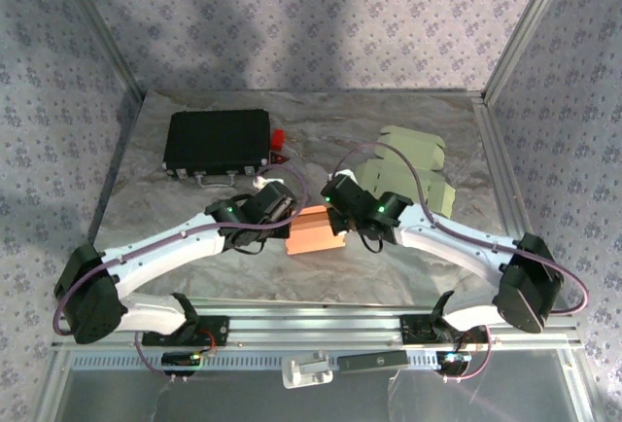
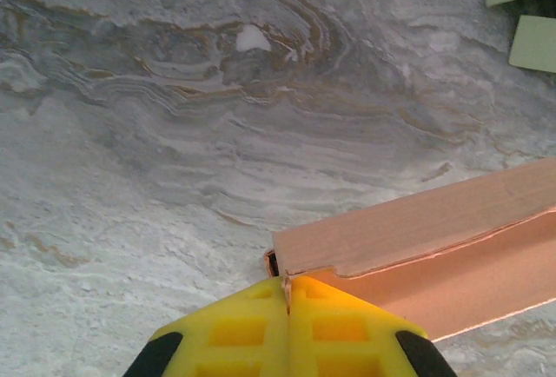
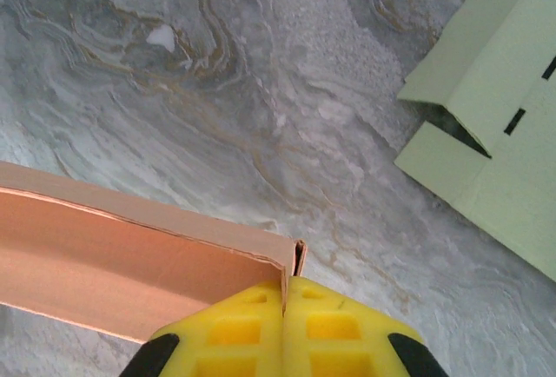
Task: Fold the paper box
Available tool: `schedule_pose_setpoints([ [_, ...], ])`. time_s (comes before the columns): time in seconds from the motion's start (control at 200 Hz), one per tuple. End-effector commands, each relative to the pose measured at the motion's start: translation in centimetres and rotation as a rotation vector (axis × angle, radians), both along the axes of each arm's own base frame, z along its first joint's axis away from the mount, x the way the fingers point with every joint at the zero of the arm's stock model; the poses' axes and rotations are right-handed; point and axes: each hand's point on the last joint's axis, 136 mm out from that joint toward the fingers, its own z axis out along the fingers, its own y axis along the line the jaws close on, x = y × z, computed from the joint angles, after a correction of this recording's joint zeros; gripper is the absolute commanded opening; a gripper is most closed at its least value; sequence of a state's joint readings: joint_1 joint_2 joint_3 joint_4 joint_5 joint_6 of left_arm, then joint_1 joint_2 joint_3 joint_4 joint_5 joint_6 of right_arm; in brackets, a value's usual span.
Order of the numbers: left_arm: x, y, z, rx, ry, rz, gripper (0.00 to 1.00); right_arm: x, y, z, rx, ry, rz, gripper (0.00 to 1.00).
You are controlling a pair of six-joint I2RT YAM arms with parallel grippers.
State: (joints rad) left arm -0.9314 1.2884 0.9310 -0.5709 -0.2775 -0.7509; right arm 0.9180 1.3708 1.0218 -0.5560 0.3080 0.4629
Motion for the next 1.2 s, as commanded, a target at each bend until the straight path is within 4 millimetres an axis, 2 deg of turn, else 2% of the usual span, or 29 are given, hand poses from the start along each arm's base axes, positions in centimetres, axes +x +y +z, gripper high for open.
schedule_pose_setpoints([
  [0.0,2.1,-1.9,3.4,-0.052,-0.119,-0.027,0.0,2.0,3.0,1.8,0.095,-0.08,0.019,0.0],
  [0.175,4.4,-1.2,4.6,-0.042,-0.169,-0.003,0.0,4.0,3.6,2.0,0.136,-0.112,0.0,0.0],
  [0.29,5.3,-1.1,4.5,-0.049,-0.17,-0.002,0.0,4.9,3.6,1.7,0.151,-0.105,-0.011,0.0],
  [0.575,5.3,-0.9,2.2,-0.044,-0.139,0.001,0.0,5.2,3.7,0.9,0.178,-0.081,-0.036,0.0],
  [0.924,4.8,-0.4,1.0,-0.039,-0.13,0.002,0.0,4.5,3.4,-0.4,0.17,-0.094,-0.042,0.0],
  [1.049,4.6,-0.3,0.6,-0.045,-0.128,0.001,0.0,4.2,2.9,-1.4,0.144,-0.101,-0.045,0.0],
  [1.194,4.4,-0.3,0.4,-0.043,-0.122,-0.003,0.0,4.0,2.4,-1.6,0.135,-0.113,-0.05,0.0],
])
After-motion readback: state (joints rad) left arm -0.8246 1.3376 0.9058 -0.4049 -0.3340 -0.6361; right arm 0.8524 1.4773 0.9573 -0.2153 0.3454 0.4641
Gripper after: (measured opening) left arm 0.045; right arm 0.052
